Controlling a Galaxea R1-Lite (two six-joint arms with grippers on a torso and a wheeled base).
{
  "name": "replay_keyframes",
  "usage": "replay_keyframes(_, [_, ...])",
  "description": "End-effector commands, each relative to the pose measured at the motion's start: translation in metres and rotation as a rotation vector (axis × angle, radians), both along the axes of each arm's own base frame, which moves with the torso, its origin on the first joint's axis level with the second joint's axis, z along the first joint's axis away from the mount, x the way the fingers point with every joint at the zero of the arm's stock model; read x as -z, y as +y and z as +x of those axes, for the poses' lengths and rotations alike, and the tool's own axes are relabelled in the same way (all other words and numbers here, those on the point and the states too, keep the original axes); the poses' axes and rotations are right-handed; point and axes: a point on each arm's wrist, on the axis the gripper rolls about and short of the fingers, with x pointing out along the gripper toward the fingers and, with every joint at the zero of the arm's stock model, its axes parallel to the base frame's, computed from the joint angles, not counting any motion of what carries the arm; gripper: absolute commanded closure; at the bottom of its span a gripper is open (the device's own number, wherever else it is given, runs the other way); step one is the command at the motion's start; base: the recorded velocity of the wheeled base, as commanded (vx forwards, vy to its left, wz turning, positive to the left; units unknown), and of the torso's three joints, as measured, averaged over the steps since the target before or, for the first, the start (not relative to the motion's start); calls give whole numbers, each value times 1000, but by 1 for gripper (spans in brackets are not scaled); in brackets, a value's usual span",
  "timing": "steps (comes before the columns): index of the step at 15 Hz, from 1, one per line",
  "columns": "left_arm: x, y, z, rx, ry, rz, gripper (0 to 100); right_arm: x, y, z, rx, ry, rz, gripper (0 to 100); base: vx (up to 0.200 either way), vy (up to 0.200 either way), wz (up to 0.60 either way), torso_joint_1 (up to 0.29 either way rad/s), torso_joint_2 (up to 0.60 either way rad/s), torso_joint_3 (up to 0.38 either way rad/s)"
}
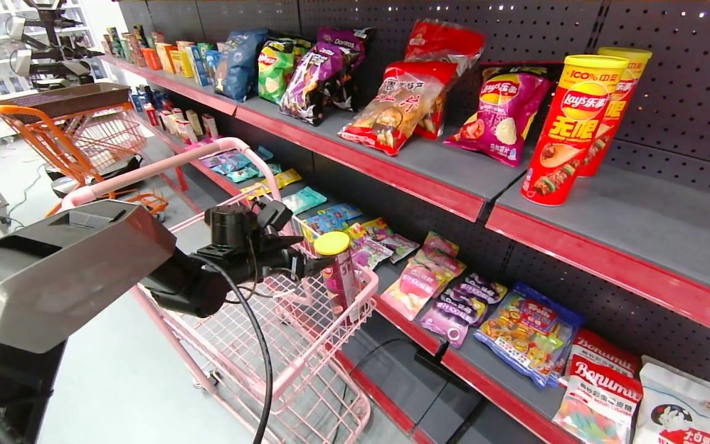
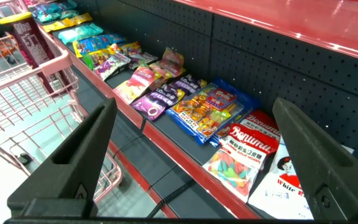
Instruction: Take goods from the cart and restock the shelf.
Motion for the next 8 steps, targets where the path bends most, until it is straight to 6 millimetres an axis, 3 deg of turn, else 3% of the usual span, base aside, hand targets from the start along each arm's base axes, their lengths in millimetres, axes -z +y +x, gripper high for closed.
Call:
replay_keyframes(1, [13,-4,5,5,15,4,0,0,0,0,0,1,0,0,0,0,0,0,0,0])
replay_keyframes(8, [27,-16,20,-4,0,0,0,0,0,0,-3,0,-2,0,0,0,0,0,0,0])
